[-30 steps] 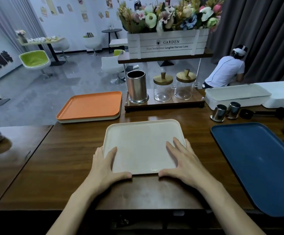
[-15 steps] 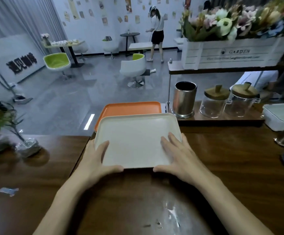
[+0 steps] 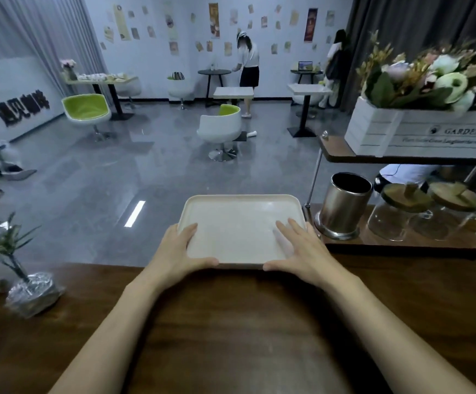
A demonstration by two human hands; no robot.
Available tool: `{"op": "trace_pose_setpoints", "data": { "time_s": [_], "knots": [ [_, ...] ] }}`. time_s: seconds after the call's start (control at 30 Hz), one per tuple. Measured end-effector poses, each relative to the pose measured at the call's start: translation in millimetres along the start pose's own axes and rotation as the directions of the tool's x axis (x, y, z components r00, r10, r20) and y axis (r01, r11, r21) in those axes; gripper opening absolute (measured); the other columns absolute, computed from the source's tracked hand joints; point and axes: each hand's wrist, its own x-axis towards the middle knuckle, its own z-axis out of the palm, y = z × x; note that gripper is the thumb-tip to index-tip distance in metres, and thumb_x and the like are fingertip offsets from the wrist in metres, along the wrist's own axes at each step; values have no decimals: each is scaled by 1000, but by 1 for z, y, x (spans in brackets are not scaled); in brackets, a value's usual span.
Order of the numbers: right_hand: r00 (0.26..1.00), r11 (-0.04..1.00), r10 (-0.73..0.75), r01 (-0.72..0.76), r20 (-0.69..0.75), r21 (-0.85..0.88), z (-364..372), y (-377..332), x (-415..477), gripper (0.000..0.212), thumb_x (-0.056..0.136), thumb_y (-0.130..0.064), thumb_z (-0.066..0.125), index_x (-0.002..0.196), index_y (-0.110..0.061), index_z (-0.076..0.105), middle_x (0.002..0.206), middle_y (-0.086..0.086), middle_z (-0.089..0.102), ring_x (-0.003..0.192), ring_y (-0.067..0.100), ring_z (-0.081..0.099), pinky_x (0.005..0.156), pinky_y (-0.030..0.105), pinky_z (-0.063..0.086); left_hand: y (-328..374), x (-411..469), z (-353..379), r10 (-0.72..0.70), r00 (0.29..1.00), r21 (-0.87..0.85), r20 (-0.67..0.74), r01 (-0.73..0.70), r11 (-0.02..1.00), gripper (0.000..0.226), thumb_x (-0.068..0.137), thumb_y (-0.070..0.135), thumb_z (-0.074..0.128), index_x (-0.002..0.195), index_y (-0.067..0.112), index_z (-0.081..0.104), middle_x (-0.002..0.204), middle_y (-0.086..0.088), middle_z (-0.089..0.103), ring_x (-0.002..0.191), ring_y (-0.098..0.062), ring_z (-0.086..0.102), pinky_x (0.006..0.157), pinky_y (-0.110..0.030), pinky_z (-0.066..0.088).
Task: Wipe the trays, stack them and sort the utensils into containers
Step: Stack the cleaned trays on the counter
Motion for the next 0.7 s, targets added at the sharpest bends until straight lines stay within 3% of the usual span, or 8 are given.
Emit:
{"op": "trace_pose_setpoints", "data": {
  "time_s": [0.23, 0.33, 0.47, 0.53, 0.63, 0.7],
  "knots": [
    [999, 1000, 21, -21, 33, -19, 12, 6, 30, 126, 56, -87, 67, 159, -41, 9, 168, -9, -5, 154, 26, -7, 123, 47, 8, -22, 26, 7, 9, 1000, 6, 24, -9, 1000, 126, 58, 83, 76, 159, 28, 25, 155, 4, 27, 146, -17, 26, 120, -43, 30],
    [998, 999, 28, -27, 50, -34, 16, 12, 34, 130, 52, -93, 62, 159, -42, 9, 168, -8, -3, 154, 23, -9, 123, 47, 7, -23, 30, 10, 15, 1000, 55, 15, -16, 998, 126, 56, 88, 70, 158, 27, 26, 152, 4, 28, 144, -18, 27, 118, -43, 31],
    [995, 997, 61, -57, 83, -49, 11, 12, 30, 127, 58, -89, 65, 159, -41, 3, 168, -5, 5, 154, 20, -7, 123, 46, 9, -26, 30, 14, 53, 999, 103, -3, -53, 993, 106, 54, 96, 61, 139, 36, 41, 136, 8, 40, 132, -16, 34, 108, -43, 40],
    [993, 997, 67, -63, 93, -54, 9, 12, 28, 126, 60, -90, 63, 159, -42, 2, 168, -5, 6, 154, 19, -9, 123, 46, 9, -29, 31, 14, 51, 999, 117, -1, -50, 992, 114, 52, 100, 57, 144, 34, 37, 139, 6, 40, 133, -17, 33, 109, -44, 40],
    [994, 997, 67, -62, 85, -55, 9, 11, 27, 120, 63, -93, 55, 159, -39, 9, 168, -3, 11, 155, 20, -7, 123, 46, 10, -29, 37, 14, 9, 1000, 213, 23, -14, 977, 135, 56, 103, 47, 161, 24, 15, 163, -6, 23, 154, -29, 9, 124, -52, 22],
    [998, 997, 47, -45, 29, -58, 10, 5, 32, 112, 69, -91, 49, 160, -34, 16, 167, -2, 16, 154, 22, -8, 123, 47, 10, -22, 41, 17, 35, 999, 268, 2, -34, 963, 128, 64, 99, 37, 164, 26, 6, 171, -8, 1, 157, -26, -11, 127, -52, 2]
  ]
}}
